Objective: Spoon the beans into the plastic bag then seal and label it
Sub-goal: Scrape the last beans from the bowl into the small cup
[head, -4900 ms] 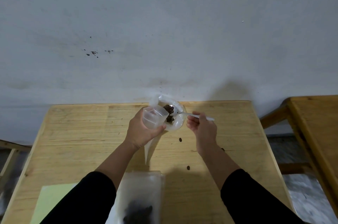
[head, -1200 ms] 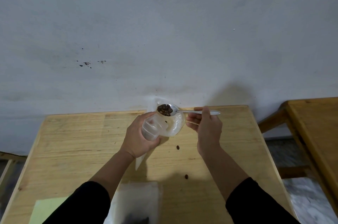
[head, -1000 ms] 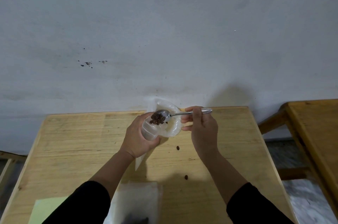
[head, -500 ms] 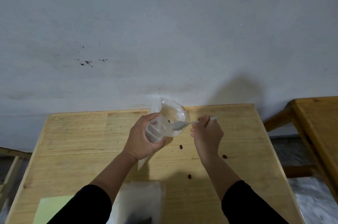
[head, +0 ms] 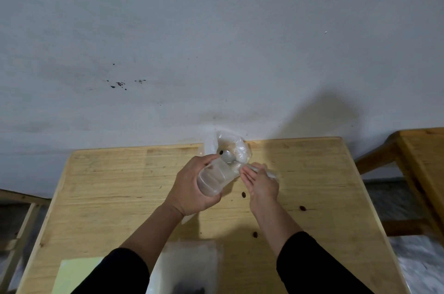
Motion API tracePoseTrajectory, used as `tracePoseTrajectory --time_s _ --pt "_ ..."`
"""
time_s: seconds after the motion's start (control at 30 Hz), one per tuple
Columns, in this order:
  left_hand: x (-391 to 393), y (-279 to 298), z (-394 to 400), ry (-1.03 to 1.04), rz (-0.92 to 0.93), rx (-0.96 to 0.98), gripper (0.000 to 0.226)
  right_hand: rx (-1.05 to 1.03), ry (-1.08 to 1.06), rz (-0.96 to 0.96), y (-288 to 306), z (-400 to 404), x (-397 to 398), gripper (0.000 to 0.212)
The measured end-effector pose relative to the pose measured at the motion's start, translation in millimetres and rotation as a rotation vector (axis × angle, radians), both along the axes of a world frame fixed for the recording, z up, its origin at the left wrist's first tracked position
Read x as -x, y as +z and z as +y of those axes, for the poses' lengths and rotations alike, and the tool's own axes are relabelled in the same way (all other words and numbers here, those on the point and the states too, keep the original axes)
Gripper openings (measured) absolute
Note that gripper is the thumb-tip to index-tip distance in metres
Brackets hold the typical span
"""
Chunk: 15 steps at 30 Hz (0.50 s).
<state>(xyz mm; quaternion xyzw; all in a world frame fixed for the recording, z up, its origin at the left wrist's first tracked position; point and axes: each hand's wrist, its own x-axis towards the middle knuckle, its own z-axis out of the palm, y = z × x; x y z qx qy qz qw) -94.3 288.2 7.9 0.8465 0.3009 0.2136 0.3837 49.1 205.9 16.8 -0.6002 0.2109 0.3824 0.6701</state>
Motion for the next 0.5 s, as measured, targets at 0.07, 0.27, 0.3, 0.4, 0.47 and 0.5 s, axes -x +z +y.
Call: tracePoseTrajectory --time_s 0.07,0.27,0.3,0.4,0.47,0.5 --pt "1.3 -0.3 1.5 0.028 0.022 0.010 0.077 0.004 0.011 -0.012 1.7 -2.1 -2.3 0.026" --pt "3.9 0.1 7.8 0.183 0.028 0.086 0.076 -0.011 0.008 -0.201 21.2 -9.8 -11.4 0.030" --pt "3.9 0.0 8.0 0.188 0.024 0.091 0.076 -0.028 0.016 -0.250 26.4 -10.7 -12.9 0.031" --pt "3.1 0.4 7.8 0.201 0.022 0.109 0.077 -0.086 0.075 -0.391 43.4 -12.2 -13.1 0.031" --pt "2.2 0.1 7.7 0.204 0.020 0.110 0.079 -0.103 0.143 -0.471 52.5 -12.5 -10.3 0.032" --pt "1.6 0.3 7.5 0.205 0.018 0.110 0.080 -0.104 0.172 -0.504 55.8 -12.8 -8.5 0.032"
